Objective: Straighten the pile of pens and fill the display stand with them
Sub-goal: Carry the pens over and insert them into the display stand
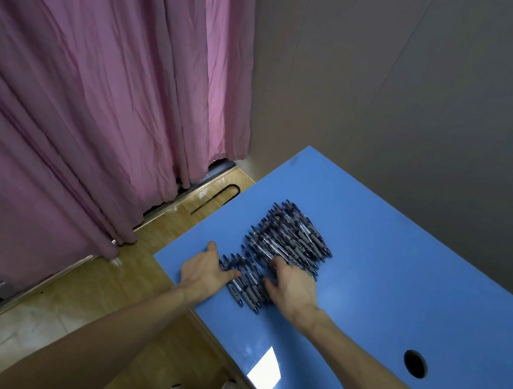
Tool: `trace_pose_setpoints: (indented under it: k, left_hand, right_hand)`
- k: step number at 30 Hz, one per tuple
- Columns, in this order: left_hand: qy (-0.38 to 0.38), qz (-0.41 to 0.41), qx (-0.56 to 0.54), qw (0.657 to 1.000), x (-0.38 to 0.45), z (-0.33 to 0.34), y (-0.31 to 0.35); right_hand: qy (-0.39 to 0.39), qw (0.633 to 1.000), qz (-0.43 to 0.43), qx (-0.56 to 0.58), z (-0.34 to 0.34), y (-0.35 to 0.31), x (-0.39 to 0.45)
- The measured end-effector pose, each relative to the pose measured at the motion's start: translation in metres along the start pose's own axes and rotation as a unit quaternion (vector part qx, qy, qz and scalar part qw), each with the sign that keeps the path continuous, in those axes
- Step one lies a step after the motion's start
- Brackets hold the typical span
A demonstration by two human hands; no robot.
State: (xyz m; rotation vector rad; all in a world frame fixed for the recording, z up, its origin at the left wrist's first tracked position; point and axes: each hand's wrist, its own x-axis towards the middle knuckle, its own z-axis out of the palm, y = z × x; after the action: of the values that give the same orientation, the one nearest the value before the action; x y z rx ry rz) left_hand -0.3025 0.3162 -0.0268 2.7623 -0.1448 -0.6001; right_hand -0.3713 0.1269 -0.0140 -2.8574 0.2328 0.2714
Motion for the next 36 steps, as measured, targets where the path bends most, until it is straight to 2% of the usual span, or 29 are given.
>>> trace_pose_setpoints:
  k: [7,15,21,26,30,33,36]
  left_hand:
    - [0.007,0.013,0.007,1.000,-0.003,0.005,0.003]
    - [0.014,0.005,0.020,1.000,-0.003,0.008,0.013]
    - [0.008,-0.020,0.006,1.000,-0.004,0.006,0.010]
    - [0.008,-0.033,0.000,0.999,-0.008,0.006,0.013]
    - [0.017,-0.030,-0.015,0.999,-0.010,0.009,0.020]
    - [0.023,-0.013,0.003,1.000,-0.010,0.013,0.021]
    - [0.028,-0.015,-0.023,0.999,-0.009,0.018,0.022]
  right_hand:
    - [0.070,0.996,0.036,0.038,-0.006,0.011,0.002]
    - [0.068,0.997,-0.005,0.023,-0.009,0.010,0.014]
    - [-0.001,0.998,-0.052,-0.045,0.011,-0.005,0.009]
    - [-0.003,0.997,-0.043,-0.058,0.019,-0.008,0.007]
    - [-0.034,0.996,-0.042,-0.070,0.019,-0.007,0.009]
    - [-0.076,0.996,-0.017,-0.042,0.017,-0.010,0.010]
    - [-0.134,0.991,0.022,0.004,0.016,-0.007,0.013]
